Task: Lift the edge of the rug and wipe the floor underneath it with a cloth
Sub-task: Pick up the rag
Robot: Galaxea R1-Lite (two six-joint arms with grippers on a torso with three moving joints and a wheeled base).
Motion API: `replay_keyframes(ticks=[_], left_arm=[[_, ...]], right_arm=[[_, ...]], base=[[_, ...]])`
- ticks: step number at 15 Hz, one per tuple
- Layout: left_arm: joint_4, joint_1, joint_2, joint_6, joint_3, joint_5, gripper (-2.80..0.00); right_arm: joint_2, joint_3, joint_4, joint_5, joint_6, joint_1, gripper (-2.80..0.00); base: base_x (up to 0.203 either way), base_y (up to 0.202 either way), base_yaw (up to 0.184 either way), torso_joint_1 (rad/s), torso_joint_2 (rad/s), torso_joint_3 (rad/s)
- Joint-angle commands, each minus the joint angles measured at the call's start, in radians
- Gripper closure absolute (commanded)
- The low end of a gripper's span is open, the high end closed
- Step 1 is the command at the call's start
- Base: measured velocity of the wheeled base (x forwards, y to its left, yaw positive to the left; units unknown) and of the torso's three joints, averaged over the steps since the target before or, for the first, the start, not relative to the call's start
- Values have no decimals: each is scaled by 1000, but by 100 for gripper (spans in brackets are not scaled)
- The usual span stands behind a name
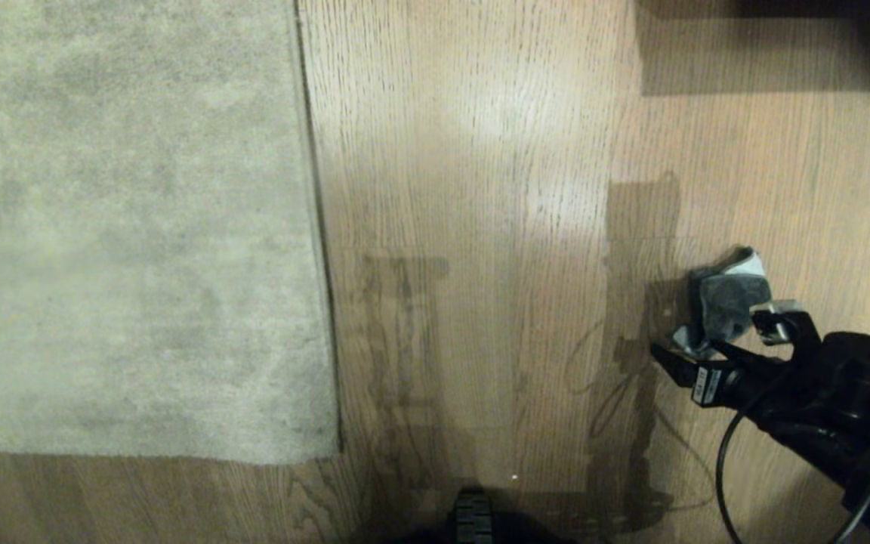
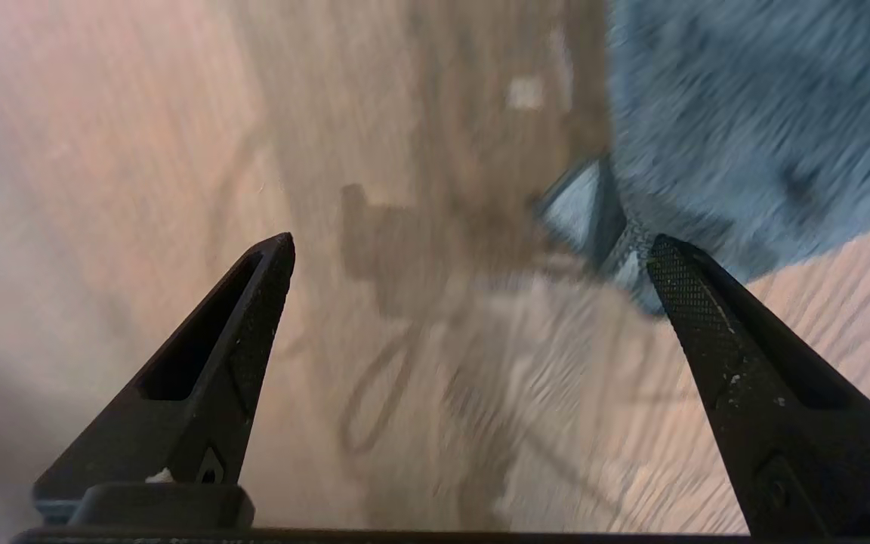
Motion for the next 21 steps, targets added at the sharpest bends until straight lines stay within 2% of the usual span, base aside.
replay_keyframes(ticks=[1,3,9,15,21], left_arm=[[0,0,0,0,0,0,0],[0,0,0,0,0,0,0],[0,0,0,0,0,0,0],[0,0,0,0,0,0,0],[0,0,0,0,0,0,0]], right_arm=[[44,-48,-48,-50,-5,-5,-280],[56,-67,-48,-91,-16,-12,-280],[7,-113,-48,-87,-128,-63,-280],[-112,-1,-42,-52,-134,-61,-280],[-73,-67,-42,-58,-135,-69,-280]], base=[[0,0,0,0,0,0],[0,0,0,0,0,0],[0,0,0,0,0,0],[0,0,0,0,0,0],[0,0,0,0,0,0]])
